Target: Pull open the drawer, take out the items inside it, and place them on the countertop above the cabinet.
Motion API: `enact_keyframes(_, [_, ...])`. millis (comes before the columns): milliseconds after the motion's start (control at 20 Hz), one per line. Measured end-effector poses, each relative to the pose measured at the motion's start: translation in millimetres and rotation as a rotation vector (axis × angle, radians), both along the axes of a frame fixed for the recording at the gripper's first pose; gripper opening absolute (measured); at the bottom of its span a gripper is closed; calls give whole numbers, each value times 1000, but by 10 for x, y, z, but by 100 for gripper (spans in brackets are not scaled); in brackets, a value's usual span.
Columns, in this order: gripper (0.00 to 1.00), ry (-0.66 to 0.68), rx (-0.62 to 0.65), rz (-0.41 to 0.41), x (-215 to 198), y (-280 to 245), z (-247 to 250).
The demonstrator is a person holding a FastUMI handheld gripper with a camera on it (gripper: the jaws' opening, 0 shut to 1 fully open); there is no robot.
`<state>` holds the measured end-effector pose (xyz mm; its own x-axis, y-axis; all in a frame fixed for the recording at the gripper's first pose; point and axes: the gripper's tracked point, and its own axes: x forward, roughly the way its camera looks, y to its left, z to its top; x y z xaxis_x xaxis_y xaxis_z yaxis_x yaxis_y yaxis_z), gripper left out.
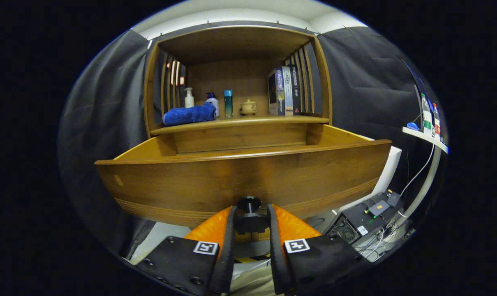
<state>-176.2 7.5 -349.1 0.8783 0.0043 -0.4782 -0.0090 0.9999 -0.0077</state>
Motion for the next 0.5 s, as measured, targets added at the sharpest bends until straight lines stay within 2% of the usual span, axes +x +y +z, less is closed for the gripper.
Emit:
enact_keyframes(300, [67,-72,28,10,34,59,508])
enact_keyframes(450, [78,-115,81,6,97,103,788])
enact_keyframes(500, [85,-125,101,5,133,122,886])
